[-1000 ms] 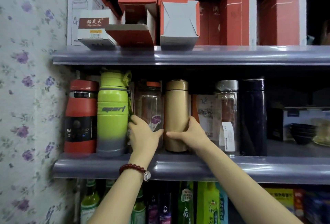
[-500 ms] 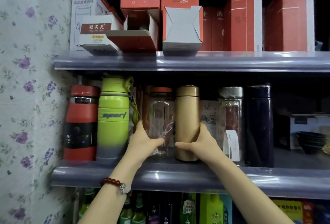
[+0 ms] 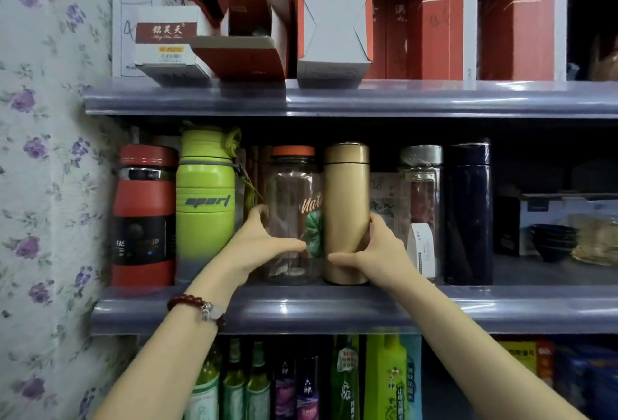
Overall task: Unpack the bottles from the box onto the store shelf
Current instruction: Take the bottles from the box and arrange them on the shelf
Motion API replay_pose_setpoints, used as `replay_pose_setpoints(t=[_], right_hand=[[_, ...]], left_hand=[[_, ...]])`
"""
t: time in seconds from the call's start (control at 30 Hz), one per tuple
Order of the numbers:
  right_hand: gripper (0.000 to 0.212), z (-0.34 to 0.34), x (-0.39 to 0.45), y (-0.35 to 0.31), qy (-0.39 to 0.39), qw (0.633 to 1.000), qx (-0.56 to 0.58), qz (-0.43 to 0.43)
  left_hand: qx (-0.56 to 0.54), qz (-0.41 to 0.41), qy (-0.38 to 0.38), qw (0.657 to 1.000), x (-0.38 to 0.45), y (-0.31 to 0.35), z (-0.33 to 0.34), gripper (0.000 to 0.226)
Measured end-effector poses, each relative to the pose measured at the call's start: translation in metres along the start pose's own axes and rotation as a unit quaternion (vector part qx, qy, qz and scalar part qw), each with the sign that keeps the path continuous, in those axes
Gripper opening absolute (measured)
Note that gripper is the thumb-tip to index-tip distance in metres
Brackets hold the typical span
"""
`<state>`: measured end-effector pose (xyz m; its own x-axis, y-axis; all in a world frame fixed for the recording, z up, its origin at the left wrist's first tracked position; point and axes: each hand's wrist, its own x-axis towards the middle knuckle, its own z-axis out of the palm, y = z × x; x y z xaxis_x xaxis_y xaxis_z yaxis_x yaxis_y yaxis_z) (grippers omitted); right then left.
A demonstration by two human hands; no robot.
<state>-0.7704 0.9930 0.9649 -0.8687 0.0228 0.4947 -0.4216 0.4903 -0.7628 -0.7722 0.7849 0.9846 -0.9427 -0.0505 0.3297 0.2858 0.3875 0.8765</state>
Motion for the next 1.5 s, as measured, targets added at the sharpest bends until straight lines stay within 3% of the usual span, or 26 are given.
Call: replay_pose_setpoints(t=[0.07,0.17,0.23,0.33,0.4,0.47,0.63,0.83,1.13,1.3,1.5], right_hand=[[0.088,0.000,-0.001,0.000,-0.012,1.000,0.003,0.006],[0.105,-0.004,0.000,-0.001,-0.067,0.996,0.043,0.034],[0.100,-0.007,0.000,-0.001,-0.092,0.992,0.074,0.047],[0.104,-0.006,0.001,0.002,-0.073,0.994,0.063,0.057],[0.113,-0.003,-0.002,0.003,-0.039,0.998,0.010,0.046],[0.108,-0.001,-0.005,0.002,-0.019,0.999,-0.031,0.033],[0.122,-0.003,-0.005,-0.001,-0.054,0.998,0.008,0.029],[0.087,0.002,-0.007,-0.005,-0.015,1.000,-0.021,0.017],[0.088,0.002,-0.005,-0.006,-0.025,0.999,0.003,0.039],[0.083,0.001,-0.009,-0.014,-0.020,0.999,-0.002,0.039],[0.096,-0.006,-0.018,-0.014,-0.054,0.998,-0.012,0.033]], left_hand=[[-0.052,-0.019,-0.023,0.998,0.002,0.000,-0.001,0.104],[-0.053,-0.010,-0.011,0.999,0.000,-0.004,0.006,0.129],[-0.031,0.009,0.022,0.999,-0.003,-0.006,0.015,0.140],[0.003,0.024,0.057,0.998,-0.003,-0.011,0.019,0.138],[0.020,0.026,0.045,0.998,-0.001,-0.010,0.012,0.136],[0.015,0.025,0.016,0.999,-0.002,-0.008,0.002,0.127],[-0.029,0.020,-0.023,0.999,-0.003,-0.009,-0.006,0.125],[0.002,0.058,0.056,0.997,-0.008,-0.017,0.011,0.133],[0.002,-0.036,-0.029,0.999,-0.005,-0.008,-0.002,0.085],[0.074,0.005,0.060,0.995,-0.017,-0.006,0.008,0.106],[0.102,0.009,-0.049,0.994,-0.017,-0.008,-0.020,0.102]])
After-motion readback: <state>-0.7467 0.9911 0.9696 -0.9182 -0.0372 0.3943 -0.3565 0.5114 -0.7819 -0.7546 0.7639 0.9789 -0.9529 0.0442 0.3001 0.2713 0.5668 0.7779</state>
